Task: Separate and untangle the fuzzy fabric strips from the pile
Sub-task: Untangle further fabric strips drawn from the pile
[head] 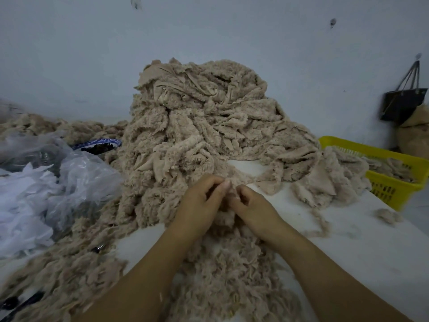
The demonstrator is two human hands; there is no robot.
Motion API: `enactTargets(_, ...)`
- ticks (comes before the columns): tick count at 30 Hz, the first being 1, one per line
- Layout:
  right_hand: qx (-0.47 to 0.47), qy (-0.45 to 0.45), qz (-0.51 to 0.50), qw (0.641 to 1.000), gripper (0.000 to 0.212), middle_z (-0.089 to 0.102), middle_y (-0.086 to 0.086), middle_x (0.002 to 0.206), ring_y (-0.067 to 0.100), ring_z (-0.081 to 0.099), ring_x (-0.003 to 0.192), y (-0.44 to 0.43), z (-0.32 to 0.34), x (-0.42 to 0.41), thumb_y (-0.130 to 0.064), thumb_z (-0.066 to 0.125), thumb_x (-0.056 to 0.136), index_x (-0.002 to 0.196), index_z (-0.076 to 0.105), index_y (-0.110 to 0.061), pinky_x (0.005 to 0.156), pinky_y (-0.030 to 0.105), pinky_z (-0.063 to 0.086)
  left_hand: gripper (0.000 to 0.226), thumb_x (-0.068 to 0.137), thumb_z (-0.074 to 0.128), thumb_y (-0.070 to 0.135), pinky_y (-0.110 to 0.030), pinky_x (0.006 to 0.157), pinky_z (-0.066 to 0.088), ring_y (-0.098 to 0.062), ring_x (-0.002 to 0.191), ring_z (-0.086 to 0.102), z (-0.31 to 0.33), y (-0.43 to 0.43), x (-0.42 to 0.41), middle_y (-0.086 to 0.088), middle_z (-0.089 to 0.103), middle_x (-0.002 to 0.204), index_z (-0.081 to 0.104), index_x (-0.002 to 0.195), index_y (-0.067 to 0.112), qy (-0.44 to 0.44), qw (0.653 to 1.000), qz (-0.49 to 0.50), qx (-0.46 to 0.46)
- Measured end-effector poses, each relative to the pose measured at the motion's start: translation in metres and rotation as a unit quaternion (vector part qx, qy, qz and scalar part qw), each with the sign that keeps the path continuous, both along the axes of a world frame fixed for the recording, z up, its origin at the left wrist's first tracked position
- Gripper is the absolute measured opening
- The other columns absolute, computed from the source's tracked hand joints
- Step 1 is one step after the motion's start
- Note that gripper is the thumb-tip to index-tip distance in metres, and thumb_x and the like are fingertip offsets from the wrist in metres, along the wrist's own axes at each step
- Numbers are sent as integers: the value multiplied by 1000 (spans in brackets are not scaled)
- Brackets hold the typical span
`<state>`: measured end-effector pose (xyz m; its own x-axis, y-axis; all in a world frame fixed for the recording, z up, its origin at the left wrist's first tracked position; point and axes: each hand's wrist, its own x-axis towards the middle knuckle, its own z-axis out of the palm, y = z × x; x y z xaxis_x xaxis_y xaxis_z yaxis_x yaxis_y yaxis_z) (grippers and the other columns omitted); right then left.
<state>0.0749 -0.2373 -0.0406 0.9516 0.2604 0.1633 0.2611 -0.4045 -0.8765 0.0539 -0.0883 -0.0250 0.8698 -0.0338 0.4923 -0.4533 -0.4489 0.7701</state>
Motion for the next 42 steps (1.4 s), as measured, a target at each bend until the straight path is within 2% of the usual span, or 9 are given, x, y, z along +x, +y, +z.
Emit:
enactTargets(4, 50, -27, -23, 998, 28, 47, -8, 63, 7, 44, 58, -6, 2, 2, -39, 50, 100, 77, 50, -22, 60, 28, 38, 13, 100, 52, 38, -17, 61, 43, 1, 67, 53, -1, 7, 5, 6, 59, 79, 58, 93, 29, 10, 999, 32, -3)
enactTargets(9, 174, 5, -101, 980, 27, 49, 5, 76, 16, 43, 69, -15, 11, 4, -33, 48, 102, 84, 51, -14, 68, 37, 37, 26, 94, 58, 44, -35, 88, 33, -16, 91, 42, -6, 18, 15, 13, 43, 79, 49, 83, 22, 67, 954, 128, 265)
enactTargets(16, 226, 22, -146, 963, 33, 39, -7, 59, 10, 34, 52, -21, 15, 4, -25, 42, 106, 74, 42, -18, 62, 35, 38, 16, 99, 47, 20, -32, 64, 45, -26, 75, 58, -8, 24, 14, -9, 62, 81, 61, 97, 14, 78, 987, 137, 41)
enactTargets(21, 245, 30, -151, 957, 30, 39, -11, 56, 2, 31, 47, -21, 15, 4, -24, 41, 106, 77, 47, -26, 53, 25, 40, 29, 102, 38, 25, -42, 85, 54, -22, 95, 62, -6, 28, 16, 0, 67, 103, 66, 108, 30, 111, 974, 160, -116)
enactTargets(23, 249, 43, -164, 954, 24, 58, -7, 71, 10, 55, 58, -20, 15, 4, -27, 43, 106, 86, 52, -38, 54, 33, 47, 28, 101, 41, 22, -38, 72, 53, -21, 83, 62, -6, 31, 19, 2, 66, 87, 66, 93, 33, 106, 968, 168, -150)
enactTargets(24, 248, 49, -178, 951, 22, 55, -10, 107, 14, 59, 94, -21, 15, 4, -29, 44, 105, 91, 55, -41, 60, 38, 52, 28, 101, 42, 22, -35, 66, 50, -20, 74, 59, -7, 33, 20, 3, 62, 77, 64, 90, 33, 105, 968, 172, -151)
enactTargets(29, 261, 55, -241, 933, 17, 43, -4, 59, 8, 37, 46, -32, 8, 14, -30, 46, 104, 113, 59, -23, 49, 25, 40, 25, 102, 39, 21, -31, 57, 36, -21, 55, 42, -14, 45, 27, -3, 47, 62, 64, 106, 22, 114, 956, 227, -148)
enactTargets(36, 314, 55, -246, 915, 17, 32, -1, 69, 3, 30, 38, -33, 8, 16, -29, 44, 105, 110, 59, -22, 43, 20, 36, 33, 103, 37, 16, -38, 78, 47, -27, 91, 59, -14, 63, 31, -14, 64, 115, 57, 128, 10, 90, 925, 356, -95)
enactTargets(42, 257, 1, -221, 941, 30, 44, 3, 65, 11, 41, 53, -27, 15, 6, -30, 47, 103, 77, 56, -17, 52, 28, 42, 58, 95, 45, 54, -43, 117, 22, -18, 139, 26, 4, 33, 10, -5, 36, 147, 48, 141, 19, -50, 962, 259, 66)
